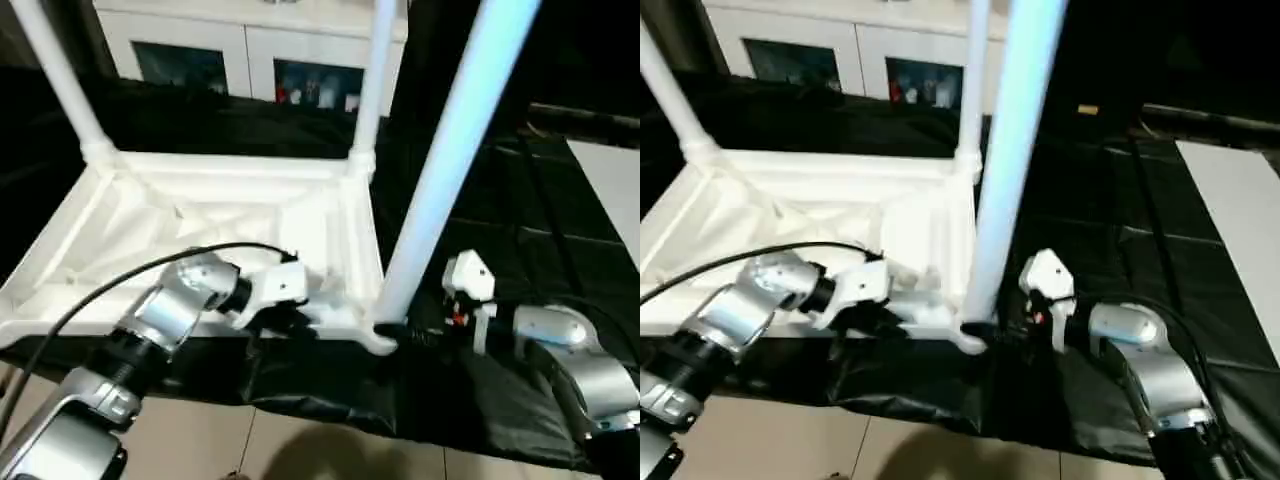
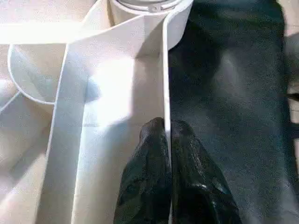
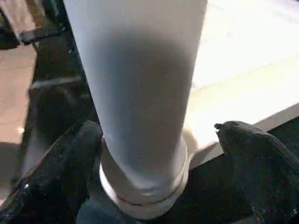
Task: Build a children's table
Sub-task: Rotate leg to tighten
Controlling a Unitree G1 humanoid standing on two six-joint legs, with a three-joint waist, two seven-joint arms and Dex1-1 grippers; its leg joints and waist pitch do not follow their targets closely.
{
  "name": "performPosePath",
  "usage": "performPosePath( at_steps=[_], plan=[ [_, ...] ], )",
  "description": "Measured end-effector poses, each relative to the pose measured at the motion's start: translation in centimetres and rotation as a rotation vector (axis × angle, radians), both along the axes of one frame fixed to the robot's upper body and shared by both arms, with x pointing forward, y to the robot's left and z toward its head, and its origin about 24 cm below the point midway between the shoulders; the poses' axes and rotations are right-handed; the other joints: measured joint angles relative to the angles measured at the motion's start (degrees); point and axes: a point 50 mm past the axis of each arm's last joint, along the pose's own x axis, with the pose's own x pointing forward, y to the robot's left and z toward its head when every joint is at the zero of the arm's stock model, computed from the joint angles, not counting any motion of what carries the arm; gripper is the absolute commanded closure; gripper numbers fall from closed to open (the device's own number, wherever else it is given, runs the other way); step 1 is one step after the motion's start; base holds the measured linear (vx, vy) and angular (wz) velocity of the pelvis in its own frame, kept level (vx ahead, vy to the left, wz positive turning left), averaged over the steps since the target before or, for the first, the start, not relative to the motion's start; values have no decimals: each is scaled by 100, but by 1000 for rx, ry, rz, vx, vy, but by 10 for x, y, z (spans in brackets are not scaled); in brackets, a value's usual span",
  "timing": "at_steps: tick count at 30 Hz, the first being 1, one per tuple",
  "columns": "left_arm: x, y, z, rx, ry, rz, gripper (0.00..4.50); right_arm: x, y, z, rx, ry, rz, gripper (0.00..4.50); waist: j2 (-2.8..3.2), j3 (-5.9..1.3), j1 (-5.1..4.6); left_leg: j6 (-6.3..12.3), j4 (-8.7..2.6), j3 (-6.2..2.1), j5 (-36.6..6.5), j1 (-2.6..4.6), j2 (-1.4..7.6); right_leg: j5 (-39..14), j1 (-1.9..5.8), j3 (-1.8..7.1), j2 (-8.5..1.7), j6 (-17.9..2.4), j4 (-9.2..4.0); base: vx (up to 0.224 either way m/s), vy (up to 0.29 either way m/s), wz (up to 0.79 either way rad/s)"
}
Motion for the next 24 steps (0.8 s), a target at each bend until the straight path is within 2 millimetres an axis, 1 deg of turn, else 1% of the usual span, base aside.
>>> performPosePath(
  at_steps=[4, 10, 11, 14, 15, 19, 20, 21, 22, 24],
  plan=[
    [-3, -1, 0, 3, 5, -14, 450, -2, 0, -2, -33, 6, 29, 13, -1, 0, 1, -4, 23, -1, 1, 9, 0, -5, 2, 13, 0, 8, 33, 0, 0, 0],
    [-3, -1, 0, 3, 3, -14, 450, -2, 6, -4, -51, 9, 62, 13, -1, 1, 2, -5, 23, 1, 1, 27, -7, -14, 8, 31, 0, 24, 43, 0, 0, 0],
    [-3, -1, 1, 3, 3, -15, 450, -3, 7, -4, -54, 12, 70, 39, -1, 1, 5, -5, 23, 2, 1, 25, -7, -7, 8, 31, 0, 13, 44, 0, 0, 0],
    [-3, -2, 0, 3, 3, -17, 450, -4, 11, -7, -60, 22, 95, 52, -1, 1, 11, -5, 24, 3, 1, 24, -8, -5, 8, 34, 0, 10, 44, 0, 0, 0],
    [-3, -2, 0, 3, 4, -17, 450, -4, 12, -7, -60, 21, 98, 81, -1, 0, 12, -5, 25, 3, 1, 23, -9, -5, 8, 35, 0, 10, 44, 0, 0, 0],
    [-3, -2, 0, 4, 1, -15, 450, -2, 15, -6, -59, 12, 103, 99, -2, 0, 11, -5, 28, 4, 1, 25, -9, -5, 8, 38, 0, 9, 48, 0, 0, 0],
    [-3, -2, 0, 4, 0, -14, 450, -2, 15, -6, -62, 10, 103, 125, -2, 0, 11, -5, 29, 4, 1, 25, -9, -5, 8, 39, 0, 9, 49, 0, 0, 0],
    [-3, -2, 0, 3, 0, -14, 450, -2, 15, -7, -65, 10, 103, 134, -2, 0, 12, -5, 29, 5, 1, 25, -9, -5, 8, 40, 0, 10, 49, 0, 0, 0],
    [-3, -2, 0, 4, 0, -14, 450, -2, 15, -7, -66, 13, 101, 134, -2, 0, 11, -5, 30, 5, 1, 25, -9, -5, 8, 40, 0, 10, 50, 0, 0, 0],
    [-3, -2, 0, 4, -1, -13, 450, -1, 14, -8, -66, 15, 101, 156, -2, 0, 10, -5, 32, 5, 1, 25, -10, -5, 9, 41, 0, 9, 50, 0, 0, 0]
  ],
)
